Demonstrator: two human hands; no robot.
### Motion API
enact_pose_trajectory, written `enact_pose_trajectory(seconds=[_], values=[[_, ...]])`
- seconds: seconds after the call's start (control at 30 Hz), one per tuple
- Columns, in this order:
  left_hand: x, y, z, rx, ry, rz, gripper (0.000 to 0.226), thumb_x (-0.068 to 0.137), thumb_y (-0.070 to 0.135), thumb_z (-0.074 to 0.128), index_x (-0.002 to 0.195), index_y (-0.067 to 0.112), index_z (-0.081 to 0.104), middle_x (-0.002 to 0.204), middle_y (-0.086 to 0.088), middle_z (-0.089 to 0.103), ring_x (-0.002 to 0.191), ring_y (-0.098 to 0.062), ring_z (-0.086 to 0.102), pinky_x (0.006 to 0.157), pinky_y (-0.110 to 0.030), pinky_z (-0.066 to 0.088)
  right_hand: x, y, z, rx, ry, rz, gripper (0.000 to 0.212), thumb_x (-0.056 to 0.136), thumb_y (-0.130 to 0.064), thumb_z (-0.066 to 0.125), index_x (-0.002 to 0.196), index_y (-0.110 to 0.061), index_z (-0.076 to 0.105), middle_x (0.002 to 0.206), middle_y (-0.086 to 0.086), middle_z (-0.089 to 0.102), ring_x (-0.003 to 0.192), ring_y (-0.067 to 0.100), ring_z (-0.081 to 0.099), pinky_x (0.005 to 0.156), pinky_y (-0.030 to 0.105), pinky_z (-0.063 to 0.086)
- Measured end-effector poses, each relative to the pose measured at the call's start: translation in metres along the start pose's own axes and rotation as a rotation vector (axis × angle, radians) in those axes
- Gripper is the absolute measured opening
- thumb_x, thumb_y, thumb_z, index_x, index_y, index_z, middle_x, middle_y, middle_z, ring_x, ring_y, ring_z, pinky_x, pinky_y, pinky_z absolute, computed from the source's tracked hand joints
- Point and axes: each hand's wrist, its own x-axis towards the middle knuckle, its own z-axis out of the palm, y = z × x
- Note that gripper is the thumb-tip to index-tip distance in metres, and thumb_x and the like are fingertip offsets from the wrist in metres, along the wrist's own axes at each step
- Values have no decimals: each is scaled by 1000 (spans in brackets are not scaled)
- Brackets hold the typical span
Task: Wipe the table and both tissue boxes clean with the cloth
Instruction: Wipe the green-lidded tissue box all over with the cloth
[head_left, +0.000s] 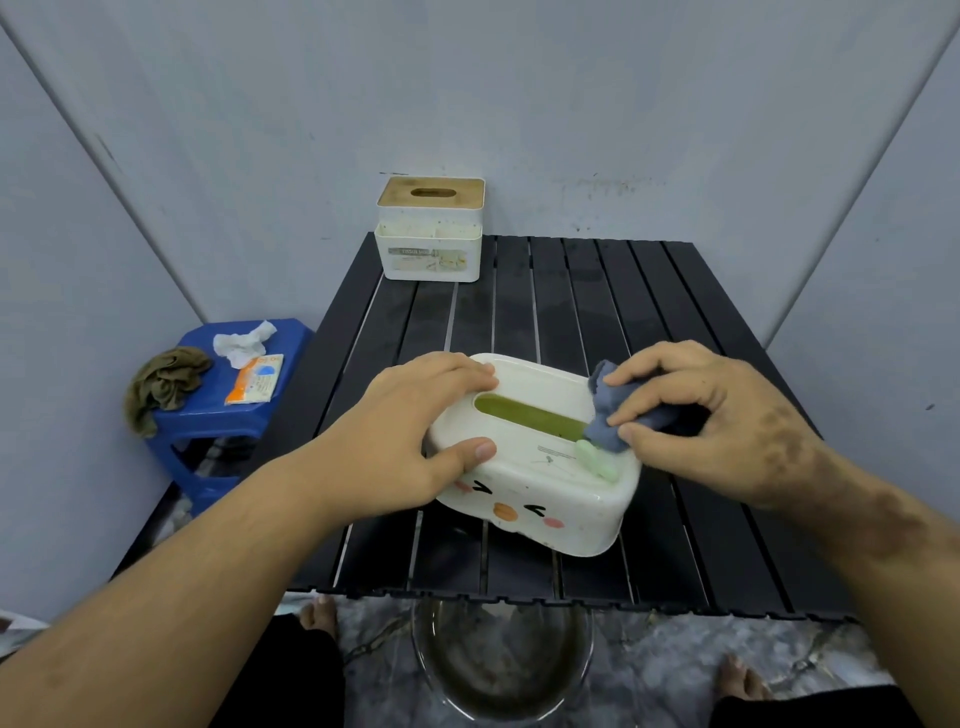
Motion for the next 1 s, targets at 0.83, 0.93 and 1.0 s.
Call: enact_pose_trajectory(seconds=[0.83,0.93,1.0], values=[[-2,-10,8,-44,-14,4,61,91,60,48,147,38,43,154,21,38,148,-13,31,122,-52,26,-12,-7,-2,4,-78,-35,11,69,-23,69,73,-31,75,102,-17,67,108,12,56,88,15,41],[-1,-10,7,-63,-22,1,62,90,61,49,148,37,44,154,21,38,148,-10,30,122,-50,26,-14,-6,-1,73,-88,-32,9,70,-23,69,73,-29,75,102,-16,67,108,14,56,90,16,42],[0,-7,7,-68,-18,4,63,90,61,49,147,34,45,153,19,39,147,-9,31,122,-49,27,-11,1,0,42,17,29,10,73,-21,70,77,-30,74,103,-18,65,108,12,55,93,23,42]])
